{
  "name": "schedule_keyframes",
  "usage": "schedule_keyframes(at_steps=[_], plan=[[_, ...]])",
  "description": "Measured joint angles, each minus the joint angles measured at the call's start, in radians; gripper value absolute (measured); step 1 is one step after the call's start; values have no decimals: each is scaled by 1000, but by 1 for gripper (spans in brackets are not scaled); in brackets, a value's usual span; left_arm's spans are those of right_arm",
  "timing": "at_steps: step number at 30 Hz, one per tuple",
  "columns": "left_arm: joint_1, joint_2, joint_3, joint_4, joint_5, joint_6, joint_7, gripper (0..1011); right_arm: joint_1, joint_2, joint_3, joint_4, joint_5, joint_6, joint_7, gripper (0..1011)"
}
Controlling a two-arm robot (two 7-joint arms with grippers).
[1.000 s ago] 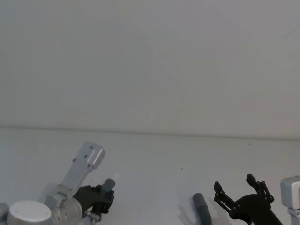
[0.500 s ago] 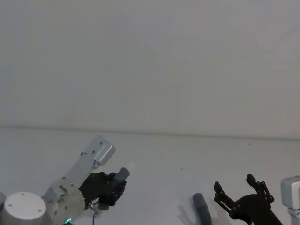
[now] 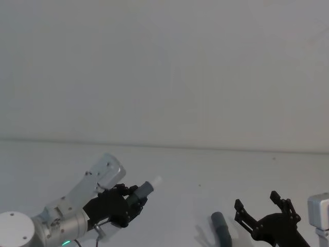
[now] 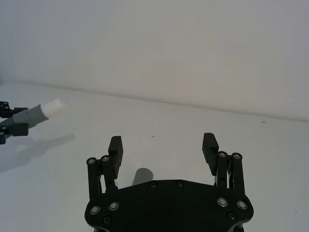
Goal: Use both hands to pick up one end of the pipe from the table, align the ends, and insert them.
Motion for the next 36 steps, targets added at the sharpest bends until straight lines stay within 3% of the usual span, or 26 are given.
schedule_keyframes(at_steps=[6,15,36], plan=[[4,29,3,11,3,-95,-54,336,0,0,0,0,0,0,0,1002],[12,51,2,22,10,-163,-89,336,0,0,0,0,0,0,0,1002],[12,67,-1,38,16,-220,-119,336,1,1,-4,-1,-7,19,1,1002]])
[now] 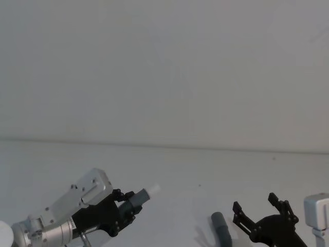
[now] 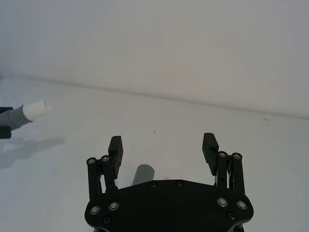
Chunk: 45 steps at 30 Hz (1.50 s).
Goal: Use both hands to pick up one end of the pipe from the table, align the ends, and insert them.
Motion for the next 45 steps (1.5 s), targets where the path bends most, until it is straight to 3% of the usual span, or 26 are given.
schedule_keyframes(at_steps=[9,10,21,25,31,45], plan=[[0,2,-1,2,1,-7,-4,336,5,12,-9,-22,-9,91,5,1002],[0,2,-1,2,1,-7,-4,336,7,15,-11,-29,-9,128,6,1002],[0,3,-1,3,1,-11,-6,336,23,13,-14,-65,-4,314,-6,1002],[0,3,-1,3,1,-11,-6,336,31,3,-14,-79,-1,401,-23,1001],[0,3,-1,4,1,-12,-6,336,42,-18,-19,-86,-4,488,-54,1002],[0,3,-1,3,1,-13,-6,336,74,-67,-50,-80,-33,584,-101,1002]])
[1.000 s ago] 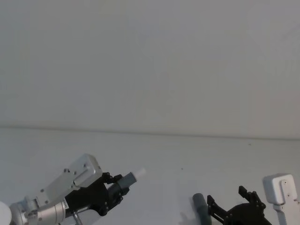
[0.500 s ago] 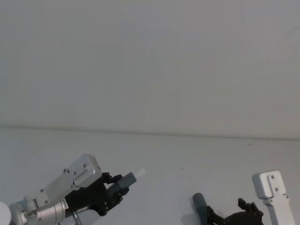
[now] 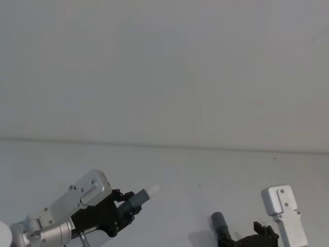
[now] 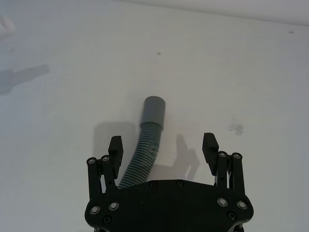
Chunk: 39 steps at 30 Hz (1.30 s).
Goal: Use both hands to pick up one end of the pipe from the table, align the ends, and insert them.
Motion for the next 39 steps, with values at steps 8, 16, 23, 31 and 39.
schedule_keyframes(at_steps=[8,16,23,31,39], plan=[[0,0,0,0,0,0,0,339,12,-28,-20,6,-22,30,-25,1002],[0,0,0,0,0,0,0,336,21,-43,-35,28,-51,33,-49,1002],[0,0,0,0,0,0,0,336,35,-53,-50,63,-83,7,-71,1002],[0,0,0,0,0,0,0,336,41,-63,-62,86,-110,-5,-85,1002],[0,0,0,0,0,0,0,336,36,-70,-67,89,-123,6,-91,1002]])
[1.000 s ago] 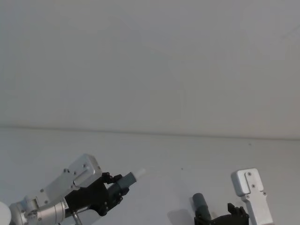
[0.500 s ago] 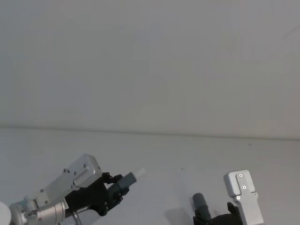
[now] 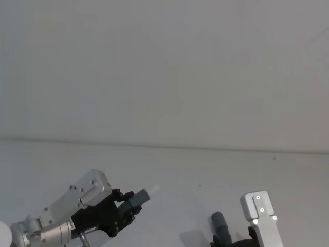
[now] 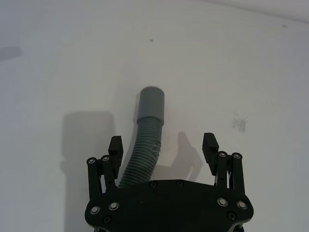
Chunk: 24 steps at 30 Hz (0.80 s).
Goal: Use both hands to pick up one end of the pipe from the table, align the ends, and insert them.
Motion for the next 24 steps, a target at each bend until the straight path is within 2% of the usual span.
schedule_keyframes(at_steps=[24], plan=[[0,0,0,0,0,0,0,336,-26,-13,4,-20,-20,55,-11,1002]])
